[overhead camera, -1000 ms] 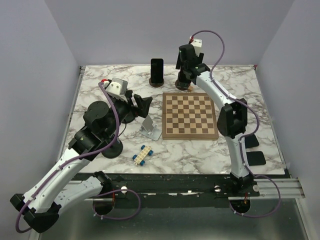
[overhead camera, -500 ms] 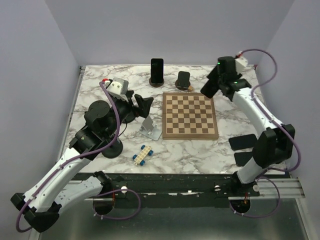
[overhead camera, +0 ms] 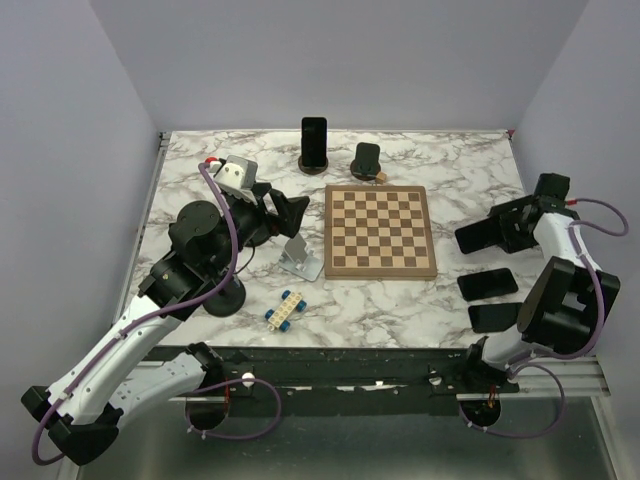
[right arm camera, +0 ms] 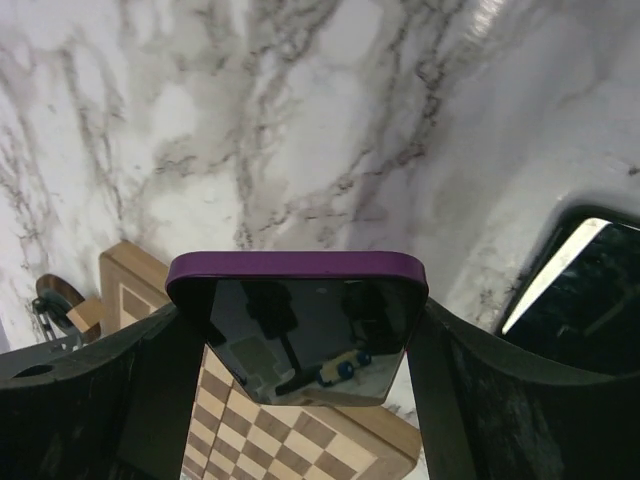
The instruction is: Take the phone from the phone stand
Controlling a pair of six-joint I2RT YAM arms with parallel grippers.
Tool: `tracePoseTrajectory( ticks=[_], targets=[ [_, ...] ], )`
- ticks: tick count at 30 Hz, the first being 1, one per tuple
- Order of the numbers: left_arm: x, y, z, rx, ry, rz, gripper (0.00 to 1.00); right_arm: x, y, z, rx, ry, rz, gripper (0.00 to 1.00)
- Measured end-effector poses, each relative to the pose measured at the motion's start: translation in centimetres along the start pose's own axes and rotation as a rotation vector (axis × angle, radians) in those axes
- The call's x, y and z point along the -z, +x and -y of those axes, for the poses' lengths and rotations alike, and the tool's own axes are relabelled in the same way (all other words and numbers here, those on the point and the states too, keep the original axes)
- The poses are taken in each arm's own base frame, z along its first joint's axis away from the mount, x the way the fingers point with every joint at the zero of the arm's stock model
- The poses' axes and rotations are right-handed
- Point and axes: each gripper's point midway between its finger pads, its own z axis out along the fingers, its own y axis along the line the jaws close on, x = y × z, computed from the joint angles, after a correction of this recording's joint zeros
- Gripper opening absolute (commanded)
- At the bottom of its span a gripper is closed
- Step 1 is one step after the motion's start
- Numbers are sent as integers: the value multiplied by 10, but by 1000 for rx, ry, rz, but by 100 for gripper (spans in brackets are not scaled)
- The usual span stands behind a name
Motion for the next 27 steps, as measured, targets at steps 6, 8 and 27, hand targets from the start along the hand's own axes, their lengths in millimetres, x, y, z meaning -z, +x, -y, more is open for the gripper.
tracePoseTrajectory(
  ticks=[6, 8, 27],
  targets=[
    [0, 1, 1, 4, 3, -3, 99, -18, 19, 27, -45, 41, -132, 1],
    [0, 1, 1, 4, 3, -6, 99, -19, 25, 29, -45, 42, -151, 1],
    [-1, 1, 3, 10, 16, -10, 99, -37, 47, 82, -208, 195, -212, 10]
  ],
)
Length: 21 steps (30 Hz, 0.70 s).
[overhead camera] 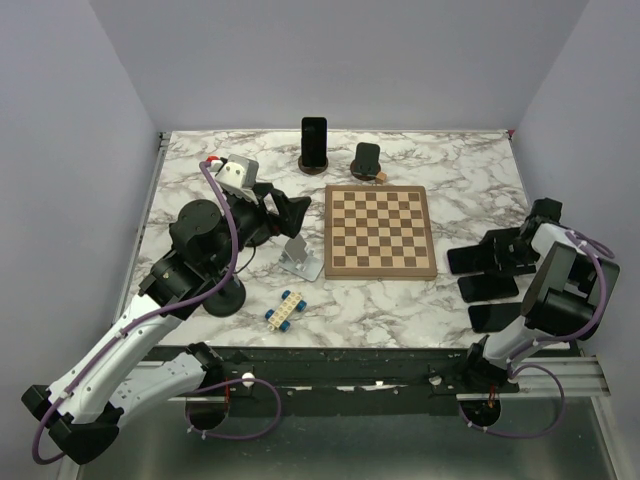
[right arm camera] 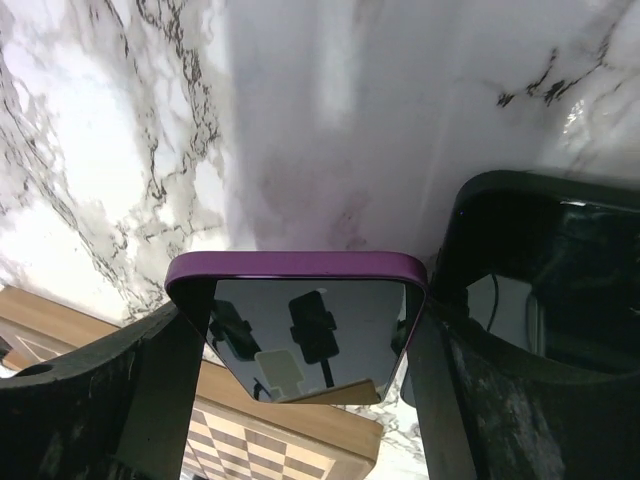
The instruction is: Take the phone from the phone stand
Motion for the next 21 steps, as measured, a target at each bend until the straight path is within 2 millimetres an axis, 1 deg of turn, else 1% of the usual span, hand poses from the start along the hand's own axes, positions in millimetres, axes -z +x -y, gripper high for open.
tracePoseTrajectory(
  ticks=[8, 10, 15, 18, 21],
  targets=[
    [0, -1, 0, 0, 0, 2, 99, -1, -9, 3, -67, 0, 12, 16],
    [0, -1, 0, 0, 0, 2, 99, -1, -10, 3, -78, 1, 13, 20],
    [0, -2, 0, 0, 0, 2, 99, -2, -13, 4, -93, -1, 17, 27],
    [0, -1, 0, 0, 0, 2, 99, -2, -13, 4, -99, -3, 13, 34],
    [-1, -1, -1, 0, -3, 0, 99, -2, -15, 3, -102, -7, 16, 37]
  ],
)
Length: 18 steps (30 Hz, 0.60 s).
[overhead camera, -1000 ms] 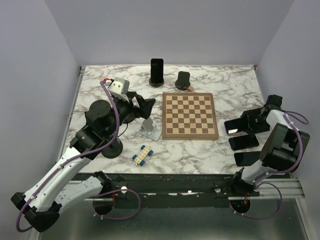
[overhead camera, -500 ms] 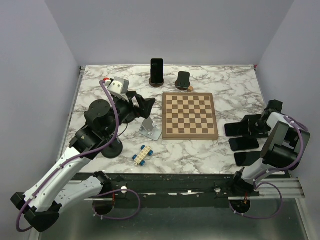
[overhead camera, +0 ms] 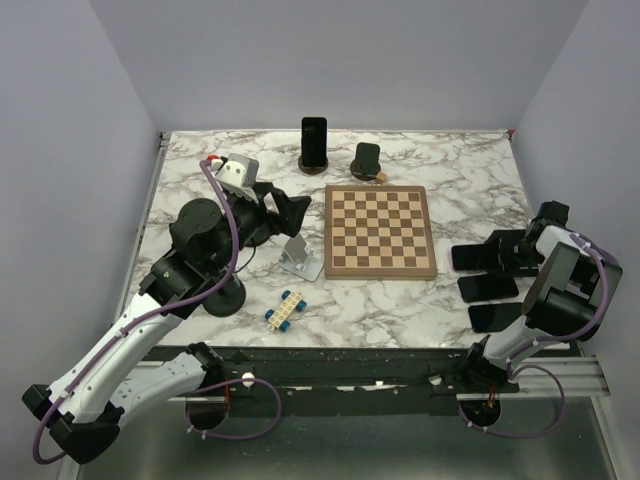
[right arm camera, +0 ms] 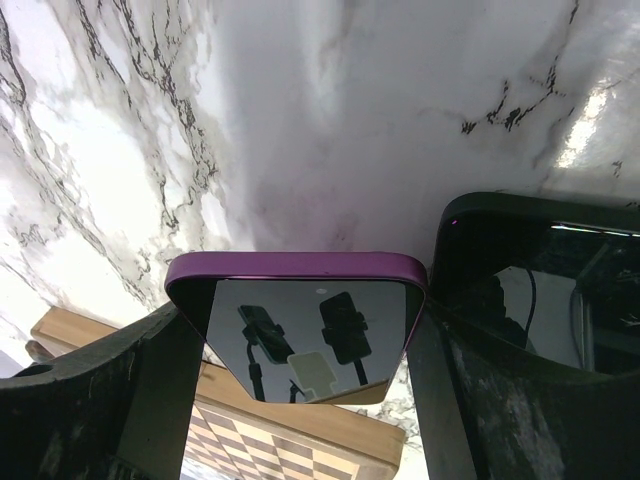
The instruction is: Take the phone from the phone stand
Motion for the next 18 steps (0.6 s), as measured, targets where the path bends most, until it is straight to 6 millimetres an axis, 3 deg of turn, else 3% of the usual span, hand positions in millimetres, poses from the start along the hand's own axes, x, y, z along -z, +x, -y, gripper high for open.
tracePoseTrajectory(
  ticks=[18],
  targets=[
    [-8, 9, -2, -2, -6, -29, 99, 0, -2, 0, -4, -5, 5, 52]
  ],
)
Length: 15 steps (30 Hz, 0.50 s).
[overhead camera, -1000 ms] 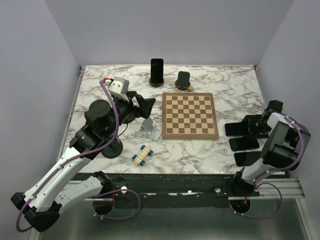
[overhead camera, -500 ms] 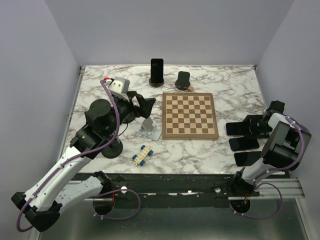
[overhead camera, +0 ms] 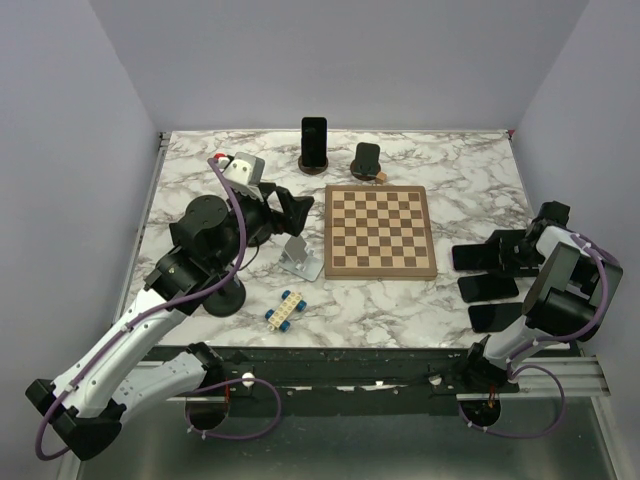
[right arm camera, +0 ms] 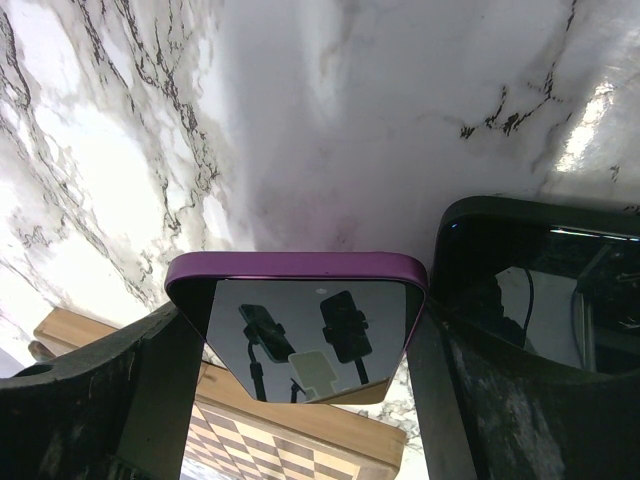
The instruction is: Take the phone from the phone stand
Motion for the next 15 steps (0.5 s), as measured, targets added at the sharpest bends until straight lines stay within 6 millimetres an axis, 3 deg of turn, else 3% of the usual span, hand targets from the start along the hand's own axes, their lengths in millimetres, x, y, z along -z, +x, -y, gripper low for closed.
tracePoseTrajectory(
  ticks=[1, 4, 5, 7, 11, 15],
  targets=[
    [0, 0, 0, 0, -1, 0, 99, 0, 0, 0, 0, 0, 0, 59],
    [0, 0, 0, 4, 0, 0, 99, 0, 0, 0, 0, 0, 0, 63],
    [0, 0, 0, 6, 2, -1, 99, 0, 0, 0, 0, -1, 0, 73],
    [0, 0, -1, 8, 1, 0, 99, 0, 0, 0, 1, -1, 0, 75],
    [0, 0, 1, 13, 8, -2, 99, 0, 0, 0, 4, -2, -1, 100],
    [0, 0, 1, 15, 11, -3, 99, 1, -4, -7, 8, -29, 10, 100]
  ],
)
